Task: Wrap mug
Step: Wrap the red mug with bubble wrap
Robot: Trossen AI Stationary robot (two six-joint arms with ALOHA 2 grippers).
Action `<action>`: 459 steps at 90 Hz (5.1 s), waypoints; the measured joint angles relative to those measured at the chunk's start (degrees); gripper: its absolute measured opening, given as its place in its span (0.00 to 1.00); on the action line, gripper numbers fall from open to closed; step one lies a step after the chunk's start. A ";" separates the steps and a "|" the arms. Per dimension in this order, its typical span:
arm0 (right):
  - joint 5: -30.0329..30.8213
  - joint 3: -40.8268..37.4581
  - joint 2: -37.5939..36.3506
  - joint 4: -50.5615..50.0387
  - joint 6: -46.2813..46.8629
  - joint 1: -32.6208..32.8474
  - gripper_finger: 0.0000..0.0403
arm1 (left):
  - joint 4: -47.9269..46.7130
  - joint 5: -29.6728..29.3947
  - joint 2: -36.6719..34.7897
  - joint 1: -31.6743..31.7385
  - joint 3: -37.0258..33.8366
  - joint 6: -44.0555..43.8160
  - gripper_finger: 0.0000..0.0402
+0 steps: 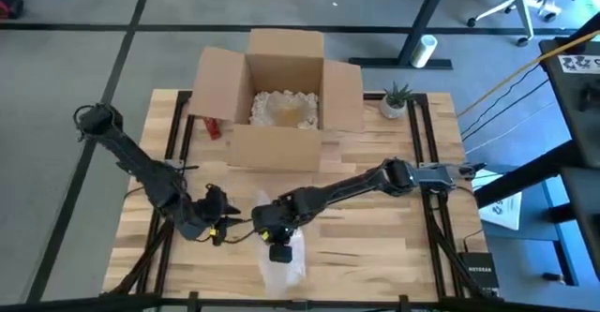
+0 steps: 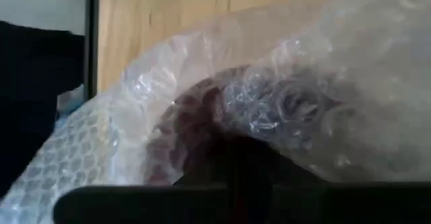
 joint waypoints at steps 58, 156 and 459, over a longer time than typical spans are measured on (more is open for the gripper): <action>3.40 4.37 0.35 0.12 -0.46 0.11 0.00 | 44.87 3.24 16.61 0.67 2.21 25.87 0.32; 1.52 4.45 2.35 9.60 -0.37 0.05 0.00 | 17.37 -7.21 6.48 -15.24 2.22 4.48 0.32; 19.39 10.69 -4.22 -0.65 -5.98 2.34 0.00 | 38.81 5.54 16.80 1.53 7.43 26.54 0.32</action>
